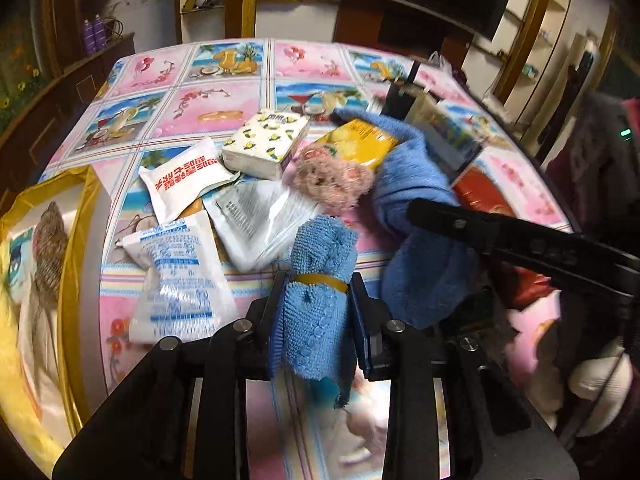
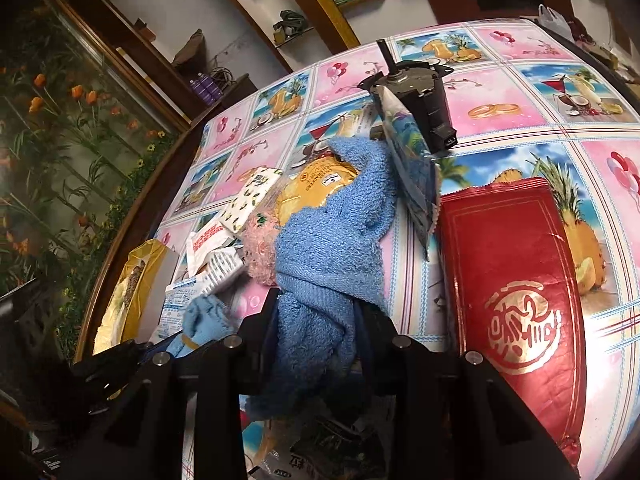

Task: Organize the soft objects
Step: 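Carry the rolled blue towel into the box and open the left tool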

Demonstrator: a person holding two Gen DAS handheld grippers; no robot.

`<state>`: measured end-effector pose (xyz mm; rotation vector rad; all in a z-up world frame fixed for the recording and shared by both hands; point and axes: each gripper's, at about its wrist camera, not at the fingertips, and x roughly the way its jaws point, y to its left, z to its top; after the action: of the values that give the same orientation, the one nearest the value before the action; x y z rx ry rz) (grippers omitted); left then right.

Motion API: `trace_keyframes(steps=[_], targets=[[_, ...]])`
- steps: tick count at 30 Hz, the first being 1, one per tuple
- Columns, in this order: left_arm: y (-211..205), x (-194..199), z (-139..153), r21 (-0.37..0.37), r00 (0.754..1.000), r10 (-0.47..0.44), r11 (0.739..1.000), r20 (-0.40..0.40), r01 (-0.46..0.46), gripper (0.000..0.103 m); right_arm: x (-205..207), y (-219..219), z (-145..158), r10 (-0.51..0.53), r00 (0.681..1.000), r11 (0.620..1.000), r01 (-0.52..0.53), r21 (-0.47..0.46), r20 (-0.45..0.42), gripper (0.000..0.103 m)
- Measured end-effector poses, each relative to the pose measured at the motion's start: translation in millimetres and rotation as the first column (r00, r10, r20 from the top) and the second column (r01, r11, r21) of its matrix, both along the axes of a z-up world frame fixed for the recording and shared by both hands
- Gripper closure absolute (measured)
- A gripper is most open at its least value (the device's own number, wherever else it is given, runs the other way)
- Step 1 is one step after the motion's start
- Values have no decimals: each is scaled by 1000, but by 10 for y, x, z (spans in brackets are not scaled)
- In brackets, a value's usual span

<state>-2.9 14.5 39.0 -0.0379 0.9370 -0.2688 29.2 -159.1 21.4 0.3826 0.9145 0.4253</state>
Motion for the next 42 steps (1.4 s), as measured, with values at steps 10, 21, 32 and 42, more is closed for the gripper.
trace_keyframes(steps=[10,21,32,42], targets=[[592,-889,499,-221,993,78,974,87,-57,75,-151,0,144,39,998,996,-43,83,54,72],[1789,-1494,579,-290,939,311,921,146,-260,75,-428,27,314,61,998,960,-68,271,34,75],[2721,-1740,289,-393,851,522,796,58,-461,75,-647,688,959,213,967,923,-247,296,142,75],[2622,-1498,52,-260,868,497,836,-10,-482,70,-679,1787,801,430,900,856,-434,281,78,75]])
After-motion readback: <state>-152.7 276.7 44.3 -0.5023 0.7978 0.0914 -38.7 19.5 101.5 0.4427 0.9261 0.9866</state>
